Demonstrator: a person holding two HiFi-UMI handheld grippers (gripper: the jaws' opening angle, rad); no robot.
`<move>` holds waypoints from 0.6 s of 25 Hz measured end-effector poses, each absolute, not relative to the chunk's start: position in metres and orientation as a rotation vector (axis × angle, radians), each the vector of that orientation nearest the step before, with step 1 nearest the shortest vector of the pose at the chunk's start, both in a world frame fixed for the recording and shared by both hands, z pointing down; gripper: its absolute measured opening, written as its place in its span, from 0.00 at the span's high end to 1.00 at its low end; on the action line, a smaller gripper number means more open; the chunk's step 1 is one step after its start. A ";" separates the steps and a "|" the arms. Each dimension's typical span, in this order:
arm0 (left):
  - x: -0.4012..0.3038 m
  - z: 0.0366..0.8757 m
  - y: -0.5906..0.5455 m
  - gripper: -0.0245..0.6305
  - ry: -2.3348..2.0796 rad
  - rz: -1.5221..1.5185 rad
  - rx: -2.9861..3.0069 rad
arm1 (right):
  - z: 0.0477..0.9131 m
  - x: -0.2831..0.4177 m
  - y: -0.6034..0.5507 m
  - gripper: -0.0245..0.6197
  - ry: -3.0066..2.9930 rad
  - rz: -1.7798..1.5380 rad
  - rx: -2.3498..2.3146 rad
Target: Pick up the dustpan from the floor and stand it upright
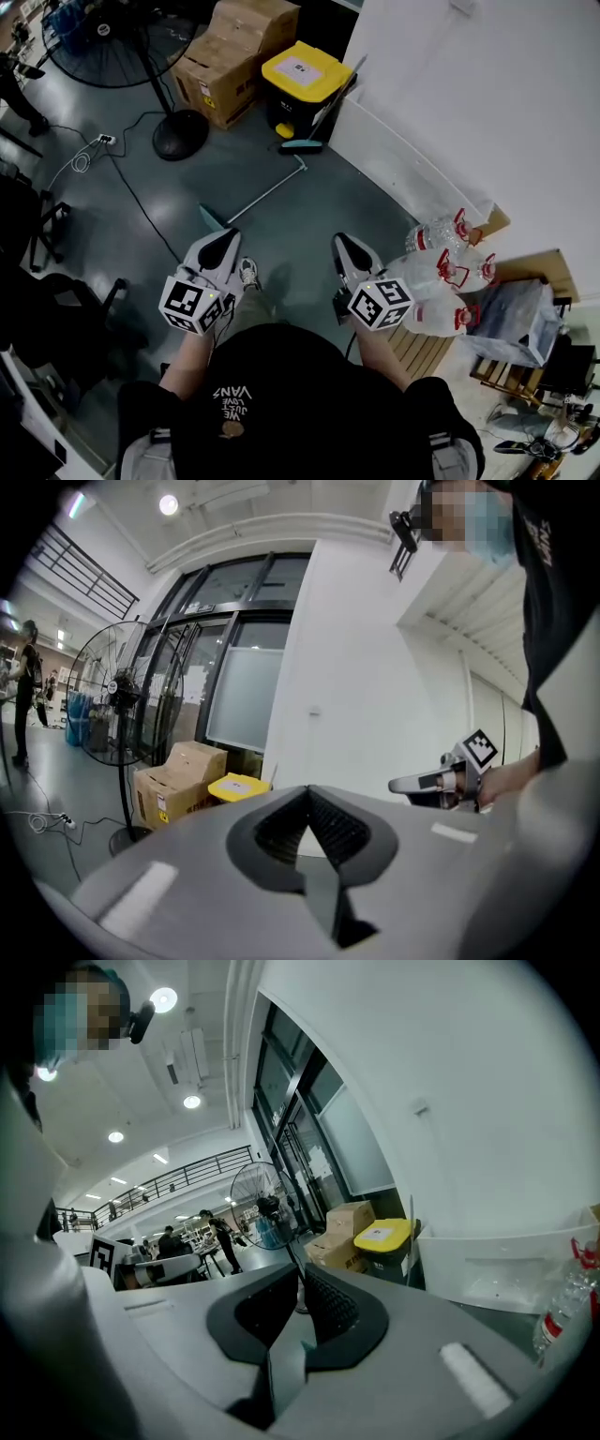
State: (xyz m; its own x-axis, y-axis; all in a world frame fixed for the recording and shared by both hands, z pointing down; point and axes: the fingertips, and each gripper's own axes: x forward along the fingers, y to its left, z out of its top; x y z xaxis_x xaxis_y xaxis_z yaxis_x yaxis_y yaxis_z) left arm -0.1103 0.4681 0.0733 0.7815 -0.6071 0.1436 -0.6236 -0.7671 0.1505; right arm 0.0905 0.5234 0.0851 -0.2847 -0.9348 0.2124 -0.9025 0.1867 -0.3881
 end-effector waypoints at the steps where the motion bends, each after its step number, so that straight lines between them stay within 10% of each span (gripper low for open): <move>1: -0.109 0.075 0.457 0.88 -0.963 0.127 2.781 | 0.086 0.090 0.512 0.95 2.363 -0.685 -1.842; 15: -0.110 0.100 0.283 0.88 -0.797 0.171 2.813 | 0.103 0.077 0.340 0.83 2.293 -0.695 -1.939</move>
State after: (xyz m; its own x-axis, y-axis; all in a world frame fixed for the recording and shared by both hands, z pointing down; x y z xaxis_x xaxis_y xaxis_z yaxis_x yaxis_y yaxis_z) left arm -0.1102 0.2833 0.1001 0.8468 -0.5045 0.1684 -0.5292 -0.8310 0.1717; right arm 0.0771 0.3401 0.1032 -0.2075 -0.9485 0.2395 -0.9217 0.1075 -0.3727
